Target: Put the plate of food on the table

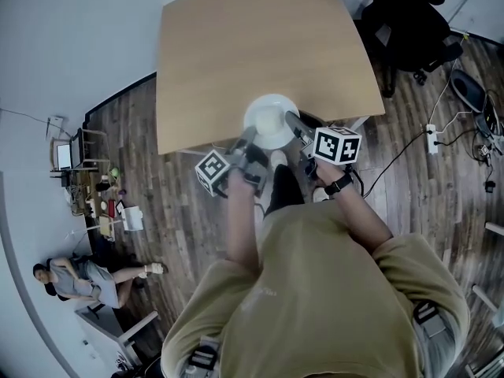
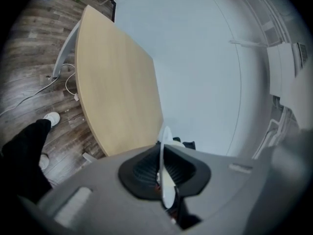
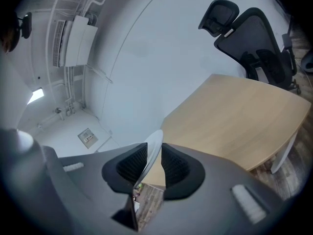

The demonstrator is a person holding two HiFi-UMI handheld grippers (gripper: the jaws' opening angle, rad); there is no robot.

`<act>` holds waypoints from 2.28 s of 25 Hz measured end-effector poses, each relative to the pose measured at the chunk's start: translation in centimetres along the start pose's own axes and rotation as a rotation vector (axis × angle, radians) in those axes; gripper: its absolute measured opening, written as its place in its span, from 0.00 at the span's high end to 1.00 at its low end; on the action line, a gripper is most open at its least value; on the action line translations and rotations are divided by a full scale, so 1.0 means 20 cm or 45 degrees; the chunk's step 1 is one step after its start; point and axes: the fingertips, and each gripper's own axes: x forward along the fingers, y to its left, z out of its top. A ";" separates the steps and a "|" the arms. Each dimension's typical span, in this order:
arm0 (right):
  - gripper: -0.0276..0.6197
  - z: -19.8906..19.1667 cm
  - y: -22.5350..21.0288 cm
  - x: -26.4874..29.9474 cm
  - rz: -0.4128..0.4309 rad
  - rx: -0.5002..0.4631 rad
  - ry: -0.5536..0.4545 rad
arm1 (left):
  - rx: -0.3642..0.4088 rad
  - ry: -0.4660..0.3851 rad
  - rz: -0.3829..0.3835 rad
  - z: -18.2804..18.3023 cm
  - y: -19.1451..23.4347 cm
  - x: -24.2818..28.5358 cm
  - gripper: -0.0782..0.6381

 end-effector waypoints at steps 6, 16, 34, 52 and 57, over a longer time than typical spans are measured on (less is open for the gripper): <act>0.81 0.10 -0.16 0.31 -0.105 -0.001 0.006 | 0.121 0.077 0.021 0.26 0.02 0.29 0.87; 0.80 0.37 -0.16 1.36 -0.230 -0.072 0.092 | 0.255 0.168 0.046 1.24 -0.03 0.75 0.87; 0.79 0.32 -0.83 1.77 -0.447 -0.035 0.250 | 0.647 0.476 0.242 1.43 0.43 1.37 0.82; 0.82 0.93 -1.60 2.49 -0.471 0.019 0.304 | 0.789 0.414 0.411 1.84 0.54 2.48 0.79; 0.83 0.98 -1.78 2.59 -0.518 0.012 0.330 | 0.868 0.423 0.485 1.91 0.64 2.69 0.77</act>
